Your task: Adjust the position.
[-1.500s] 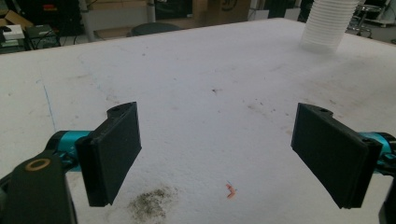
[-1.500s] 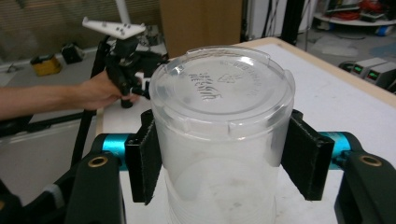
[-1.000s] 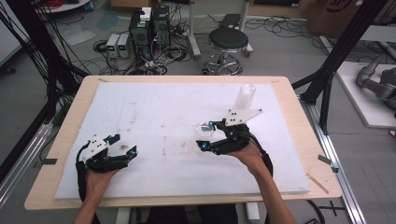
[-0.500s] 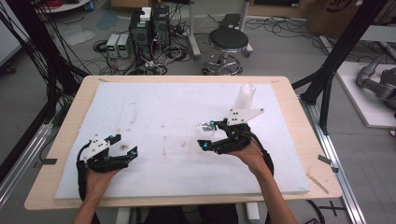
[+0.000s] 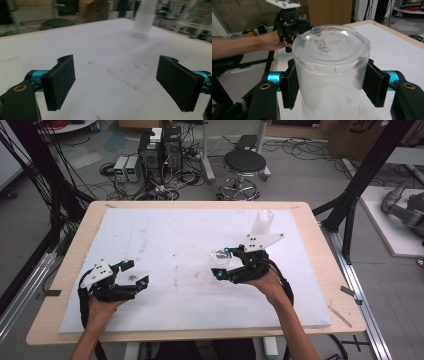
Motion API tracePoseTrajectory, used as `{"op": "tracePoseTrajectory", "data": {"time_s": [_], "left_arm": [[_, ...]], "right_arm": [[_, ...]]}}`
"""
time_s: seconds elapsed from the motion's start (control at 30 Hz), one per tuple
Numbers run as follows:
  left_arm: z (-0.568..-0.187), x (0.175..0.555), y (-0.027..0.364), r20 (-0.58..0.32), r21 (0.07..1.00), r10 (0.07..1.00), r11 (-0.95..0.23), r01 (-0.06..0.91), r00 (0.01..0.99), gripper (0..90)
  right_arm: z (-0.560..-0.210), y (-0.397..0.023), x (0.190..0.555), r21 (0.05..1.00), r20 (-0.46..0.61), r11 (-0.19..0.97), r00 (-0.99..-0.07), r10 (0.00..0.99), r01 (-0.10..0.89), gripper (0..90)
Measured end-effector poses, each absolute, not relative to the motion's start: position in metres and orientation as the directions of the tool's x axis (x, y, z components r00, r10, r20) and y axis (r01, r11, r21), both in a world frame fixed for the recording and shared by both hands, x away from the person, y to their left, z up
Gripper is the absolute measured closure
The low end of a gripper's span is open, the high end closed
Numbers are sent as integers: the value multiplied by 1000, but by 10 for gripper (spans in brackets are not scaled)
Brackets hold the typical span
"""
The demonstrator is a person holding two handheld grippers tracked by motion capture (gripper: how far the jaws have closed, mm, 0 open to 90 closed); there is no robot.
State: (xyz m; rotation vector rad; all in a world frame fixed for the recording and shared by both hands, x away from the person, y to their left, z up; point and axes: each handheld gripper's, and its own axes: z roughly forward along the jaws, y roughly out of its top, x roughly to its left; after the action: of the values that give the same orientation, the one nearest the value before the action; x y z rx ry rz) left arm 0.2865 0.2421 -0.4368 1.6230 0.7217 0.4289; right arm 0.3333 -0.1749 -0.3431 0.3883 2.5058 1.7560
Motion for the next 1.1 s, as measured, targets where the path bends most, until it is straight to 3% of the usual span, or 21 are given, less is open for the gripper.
{"op": "tracePoseTrajectory", "data": {"time_s": [0.3, 0.67, 1.1], "left_arm": [[-401, 292, 222, -55, 983, 490, -127, 134, 870, 151], [-383, 303, 164, -67, 989, 266, -110, 100, 962, 146], [-387, 318, 101, -94, 989, 144, -96, 109, 985, 147]], "right_arm": [[-337, -176, 331, 938, 96, 308, -972, 215, 160, 370], [-331, -170, 328, 939, 103, 308, -981, 164, 150, 370], [-329, -162, 325, 945, 109, 296, -987, 115, 139, 370]]}}
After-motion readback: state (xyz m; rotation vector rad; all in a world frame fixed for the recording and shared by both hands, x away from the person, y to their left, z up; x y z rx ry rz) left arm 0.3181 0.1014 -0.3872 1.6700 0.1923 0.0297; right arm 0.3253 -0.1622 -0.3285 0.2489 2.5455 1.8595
